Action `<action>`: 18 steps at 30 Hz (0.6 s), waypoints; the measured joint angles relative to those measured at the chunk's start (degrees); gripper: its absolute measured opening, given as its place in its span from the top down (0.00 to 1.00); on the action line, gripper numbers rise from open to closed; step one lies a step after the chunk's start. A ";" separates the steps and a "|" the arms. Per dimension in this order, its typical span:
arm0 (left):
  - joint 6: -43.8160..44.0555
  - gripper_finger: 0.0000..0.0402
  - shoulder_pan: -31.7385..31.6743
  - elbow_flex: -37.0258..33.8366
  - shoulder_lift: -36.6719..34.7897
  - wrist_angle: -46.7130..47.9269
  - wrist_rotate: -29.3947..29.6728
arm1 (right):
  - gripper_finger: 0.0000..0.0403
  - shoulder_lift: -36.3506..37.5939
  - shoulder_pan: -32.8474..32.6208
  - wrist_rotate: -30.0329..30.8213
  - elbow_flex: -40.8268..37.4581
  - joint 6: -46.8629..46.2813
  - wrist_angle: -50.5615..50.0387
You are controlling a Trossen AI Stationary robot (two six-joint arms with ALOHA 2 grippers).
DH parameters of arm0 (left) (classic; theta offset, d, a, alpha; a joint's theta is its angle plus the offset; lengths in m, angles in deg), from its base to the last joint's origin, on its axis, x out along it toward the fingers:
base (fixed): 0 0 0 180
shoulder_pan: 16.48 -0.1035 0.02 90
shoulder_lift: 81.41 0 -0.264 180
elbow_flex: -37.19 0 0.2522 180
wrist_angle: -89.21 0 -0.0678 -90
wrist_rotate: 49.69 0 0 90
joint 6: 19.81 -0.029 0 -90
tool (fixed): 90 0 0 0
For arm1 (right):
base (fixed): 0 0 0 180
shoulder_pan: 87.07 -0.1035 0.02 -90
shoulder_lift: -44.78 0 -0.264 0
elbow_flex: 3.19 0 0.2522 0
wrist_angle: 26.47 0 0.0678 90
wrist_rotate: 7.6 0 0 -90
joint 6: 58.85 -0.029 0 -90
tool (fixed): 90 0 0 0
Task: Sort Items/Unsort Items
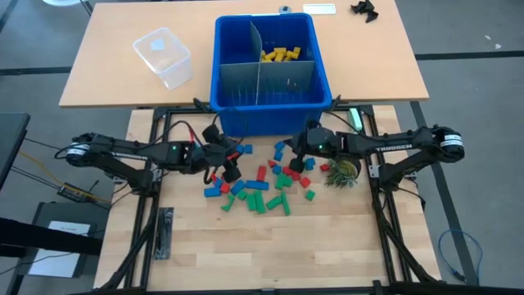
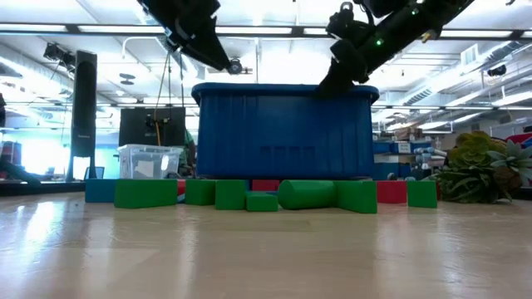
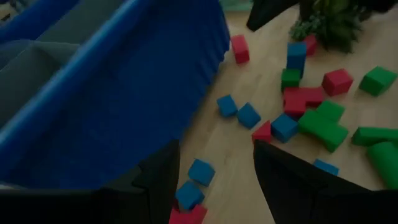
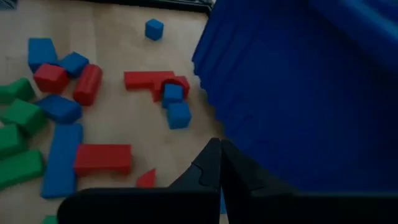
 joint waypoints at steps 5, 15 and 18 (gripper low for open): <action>-4.87 0.47 -1.45 1.49 -0.53 -3.07 -10.99 | 1.00 0.67 2.82 -4.42 0.02 5.15 0.31; 0.56 0.47 -1.01 -1.19 0.15 -6.63 -14.45 | 1.00 -0.21 2.28 -7.02 -5.64 -0.59 -0.62; 1.84 0.47 -0.94 -1.19 0.13 -8.31 -14.24 | 1.00 -0.21 1.51 -4.88 -6.78 -2.61 -4.92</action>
